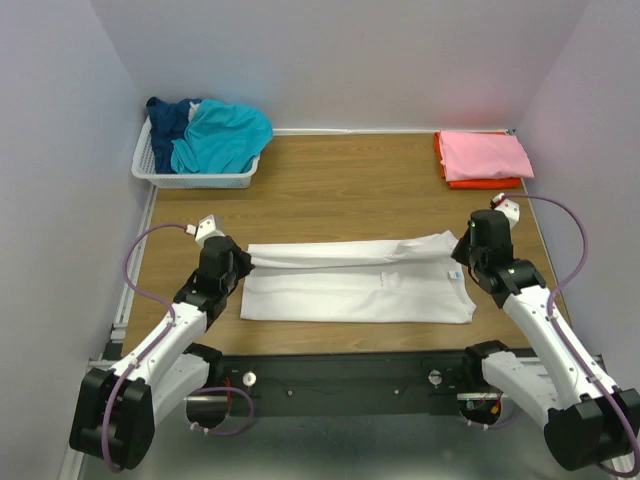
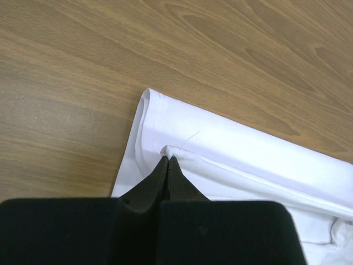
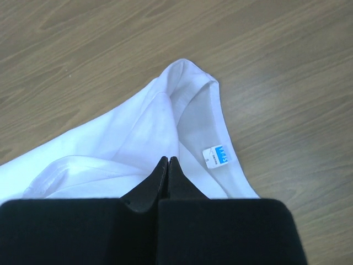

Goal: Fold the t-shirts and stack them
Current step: Fold the tshirt

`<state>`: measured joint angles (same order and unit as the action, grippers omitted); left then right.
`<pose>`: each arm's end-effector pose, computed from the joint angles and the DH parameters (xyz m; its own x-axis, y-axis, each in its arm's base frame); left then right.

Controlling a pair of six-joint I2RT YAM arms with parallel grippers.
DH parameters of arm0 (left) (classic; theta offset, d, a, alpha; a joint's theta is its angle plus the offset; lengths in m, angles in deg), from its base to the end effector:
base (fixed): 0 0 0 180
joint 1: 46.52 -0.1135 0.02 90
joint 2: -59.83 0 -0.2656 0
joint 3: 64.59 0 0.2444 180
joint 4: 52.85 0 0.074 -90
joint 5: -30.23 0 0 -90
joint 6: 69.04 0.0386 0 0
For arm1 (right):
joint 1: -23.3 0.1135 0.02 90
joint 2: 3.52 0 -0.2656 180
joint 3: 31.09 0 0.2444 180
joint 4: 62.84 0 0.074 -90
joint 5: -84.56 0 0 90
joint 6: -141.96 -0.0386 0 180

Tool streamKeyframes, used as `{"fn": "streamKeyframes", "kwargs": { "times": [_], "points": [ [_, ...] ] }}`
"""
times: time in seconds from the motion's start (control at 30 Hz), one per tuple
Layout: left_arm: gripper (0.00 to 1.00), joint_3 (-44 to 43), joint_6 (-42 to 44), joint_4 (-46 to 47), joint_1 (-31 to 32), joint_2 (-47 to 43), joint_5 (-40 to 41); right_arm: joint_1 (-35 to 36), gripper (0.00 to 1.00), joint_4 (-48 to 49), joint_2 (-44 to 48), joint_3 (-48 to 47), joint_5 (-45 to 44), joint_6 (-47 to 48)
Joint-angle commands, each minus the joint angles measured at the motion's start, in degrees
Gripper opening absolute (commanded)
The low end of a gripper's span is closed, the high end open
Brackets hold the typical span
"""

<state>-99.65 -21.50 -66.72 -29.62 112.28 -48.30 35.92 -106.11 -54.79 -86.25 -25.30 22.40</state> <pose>0.1811 -0.0470 0.1930 -0.4488 -0.5551 -0.7003 -0.2450 0.8301 -0.5009 0.1814 0.0272 0.2673 -0.5135 0.3605 -0.7787 0.3496 0.9166 0.1938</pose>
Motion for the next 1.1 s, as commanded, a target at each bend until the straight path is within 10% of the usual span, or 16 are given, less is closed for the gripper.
{"fn": "streamKeyframes", "kwargs": {
  "times": [0.0, 0.47, 0.63, 0.83, 0.9, 1.07],
  "points": [
    [0.00, 0.8, -1.6, -0.3, 0.1, -1.7, -1.8, -0.1, 0.01, -3.3, 2.0, 2.0, 1.4, -3.3],
    [0.00, 3.4, -9.3, -3.9, 0.1, 1.2, -3.3, -0.1, 0.15, -5.6, 0.1, 7.4, 1.8, -13.8],
    [0.29, 1.0, -11.9, -11.0, 0.1, -4.5, 0.5, -0.1, 0.25, -7.2, 4.1, 7.7, 3.1, -16.4],
    [0.88, -4.0, -12.5, -19.3, 0.1, -12.4, 4.4, -0.1, 0.69, -8.4, 11.9, 5.8, 2.0, -16.7],
    [0.93, -5.7, -12.0, -20.4, 0.1, -12.9, 5.5, -0.2, 0.96, -8.3, 13.1, 4.2, 2.2, -15.4],
    [0.97, -8.7, -8.3, -15.0, 0.1, -8.7, 1.6, -0.2, 1.00, -5.2, 10.4, 1.3, 7.5, -10.1]
  ]
}}
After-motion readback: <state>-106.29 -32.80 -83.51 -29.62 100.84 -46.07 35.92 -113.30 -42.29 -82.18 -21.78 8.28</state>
